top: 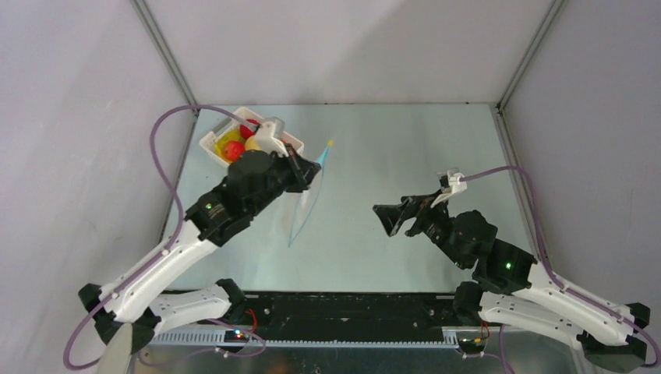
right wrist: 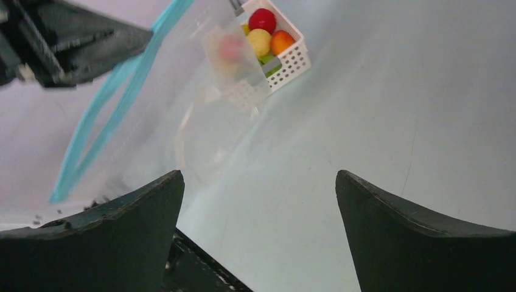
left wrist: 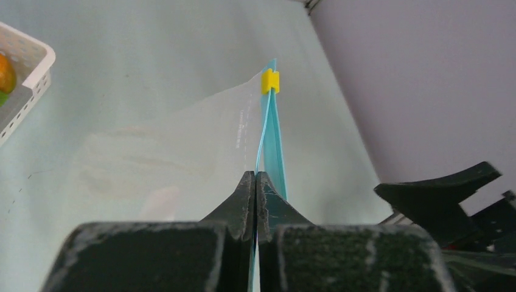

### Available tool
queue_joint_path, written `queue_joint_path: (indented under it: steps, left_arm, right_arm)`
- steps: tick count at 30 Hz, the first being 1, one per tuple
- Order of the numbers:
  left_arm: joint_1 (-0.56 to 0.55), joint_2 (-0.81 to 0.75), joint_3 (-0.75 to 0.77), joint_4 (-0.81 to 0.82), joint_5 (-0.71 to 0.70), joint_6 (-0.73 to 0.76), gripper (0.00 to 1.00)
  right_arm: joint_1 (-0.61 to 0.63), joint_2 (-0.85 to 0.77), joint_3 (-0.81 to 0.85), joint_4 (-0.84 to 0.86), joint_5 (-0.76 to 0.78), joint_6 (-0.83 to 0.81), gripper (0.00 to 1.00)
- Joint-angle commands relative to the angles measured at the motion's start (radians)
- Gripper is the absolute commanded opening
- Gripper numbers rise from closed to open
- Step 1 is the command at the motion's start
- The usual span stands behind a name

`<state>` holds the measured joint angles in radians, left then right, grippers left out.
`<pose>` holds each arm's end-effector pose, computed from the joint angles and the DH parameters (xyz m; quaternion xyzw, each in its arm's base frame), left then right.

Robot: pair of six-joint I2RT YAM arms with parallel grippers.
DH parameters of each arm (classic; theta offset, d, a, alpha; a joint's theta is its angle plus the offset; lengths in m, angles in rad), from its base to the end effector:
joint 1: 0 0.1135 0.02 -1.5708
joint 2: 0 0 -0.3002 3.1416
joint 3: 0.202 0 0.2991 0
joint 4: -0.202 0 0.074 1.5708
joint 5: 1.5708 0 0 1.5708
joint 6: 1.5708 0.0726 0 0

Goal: Place the food in the zip-top bag and seal the zipper

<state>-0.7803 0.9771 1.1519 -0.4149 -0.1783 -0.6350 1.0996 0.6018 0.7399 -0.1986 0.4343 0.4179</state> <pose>0.2020 -0.1818 0.4378 0.0021 0.7855 -0.3465 0.5128 0.1153 0.1591 0.3748 -0.0985 0.7195 0.3466 0.5936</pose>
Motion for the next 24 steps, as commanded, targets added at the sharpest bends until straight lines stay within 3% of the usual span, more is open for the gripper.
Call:
queue_joint_path:
  steps: [1, 6, 11, 24]
  left_arm:
    - [-0.086, 0.07, -0.019, 0.036, -0.213, 0.025, 0.0]
    - [-0.157, 0.175, -0.041, 0.082, -0.301, -0.01, 0.0]
    - [-0.203, 0.221, -0.042, 0.155, -0.285, -0.031, 0.0]
    - [-0.289, 0.321, 0.015, 0.169, -0.289, -0.045, 0.0]
  right_arm:
    - [-0.055, 0.026, 0.044, -0.127, 0.031, 0.302, 0.99]
    - [-0.1, 0.101, 0.05, -0.134, -0.048, 0.421, 1.0]
    - [-0.108, 0.158, 0.075, -0.166, -0.064, 0.471, 0.99]
    - [-0.143, 0.125, 0.11, -0.229, -0.087, 0.438, 0.99]
